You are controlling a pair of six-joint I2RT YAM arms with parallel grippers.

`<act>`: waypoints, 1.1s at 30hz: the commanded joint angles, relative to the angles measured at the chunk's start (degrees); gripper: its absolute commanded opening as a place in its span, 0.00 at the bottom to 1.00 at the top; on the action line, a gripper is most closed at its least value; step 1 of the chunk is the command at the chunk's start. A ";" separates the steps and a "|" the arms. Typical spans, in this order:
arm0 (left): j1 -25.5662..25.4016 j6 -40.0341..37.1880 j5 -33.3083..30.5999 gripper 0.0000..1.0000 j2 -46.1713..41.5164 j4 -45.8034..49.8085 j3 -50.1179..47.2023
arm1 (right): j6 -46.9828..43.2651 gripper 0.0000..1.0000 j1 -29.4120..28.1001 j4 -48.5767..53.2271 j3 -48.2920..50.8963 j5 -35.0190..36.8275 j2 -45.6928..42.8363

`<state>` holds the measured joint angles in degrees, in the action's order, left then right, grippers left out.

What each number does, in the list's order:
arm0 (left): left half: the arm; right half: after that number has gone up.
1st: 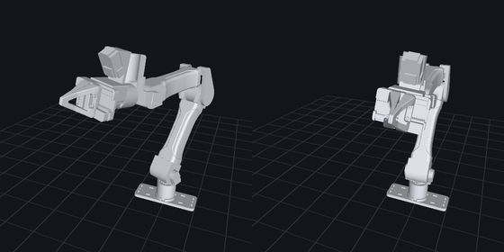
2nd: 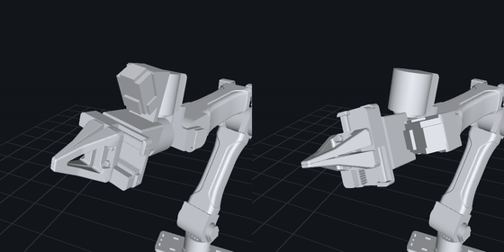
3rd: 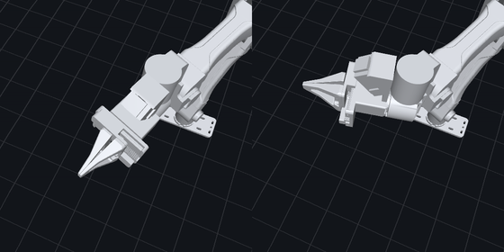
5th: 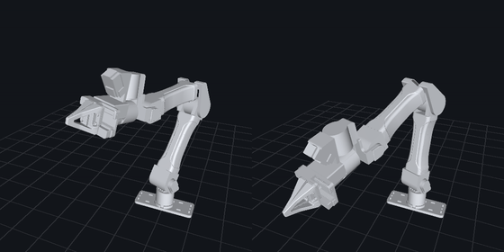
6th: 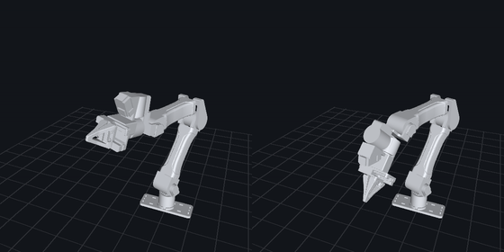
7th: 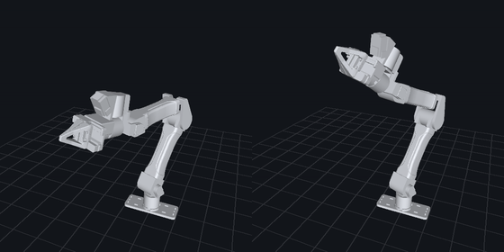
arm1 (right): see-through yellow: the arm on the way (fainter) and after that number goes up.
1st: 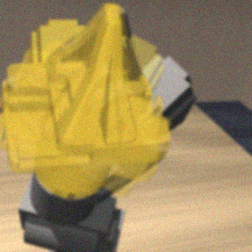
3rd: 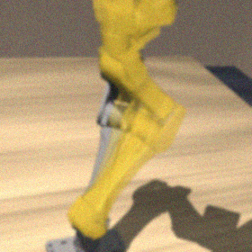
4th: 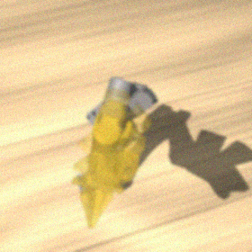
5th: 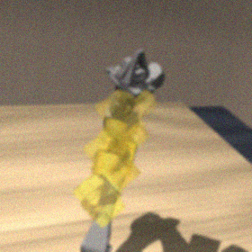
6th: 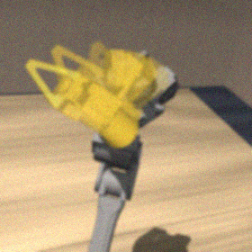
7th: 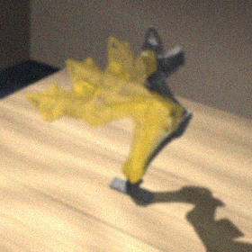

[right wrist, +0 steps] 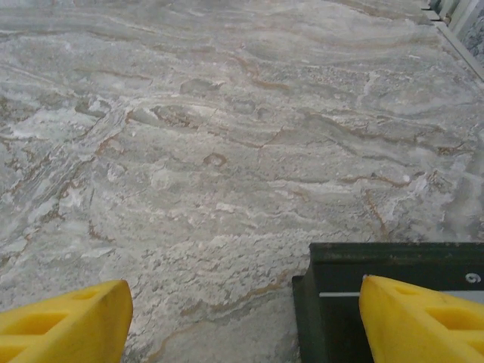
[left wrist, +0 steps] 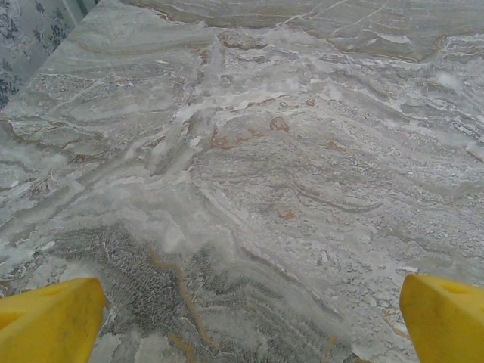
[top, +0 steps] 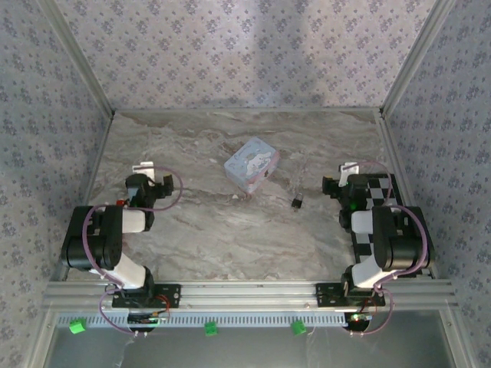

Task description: Unlock a padlock with a key

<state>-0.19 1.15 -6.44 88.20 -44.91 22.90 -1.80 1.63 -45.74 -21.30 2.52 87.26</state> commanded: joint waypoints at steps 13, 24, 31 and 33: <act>0.38 0.84 0.29 1.00 -0.31 -1.95 0.58 | 0.31 0.99 -0.66 -1.46 -0.81 2.48 0.06; 0.37 0.87 0.31 1.00 -0.31 -1.94 0.57 | 0.32 0.99 -0.61 -1.46 -0.80 2.43 -0.01; 0.35 0.85 0.31 1.00 -0.31 -1.95 0.63 | 0.31 0.99 -0.61 -1.51 -0.85 2.40 0.09; 0.29 0.87 0.33 1.00 -0.31 -2.01 0.57 | 0.64 0.99 -0.24 -0.64 -1.29 1.58 0.11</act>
<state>-0.10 1.15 -6.44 88.20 -45.10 22.90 -1.78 1.21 -46.09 -21.30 3.81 87.26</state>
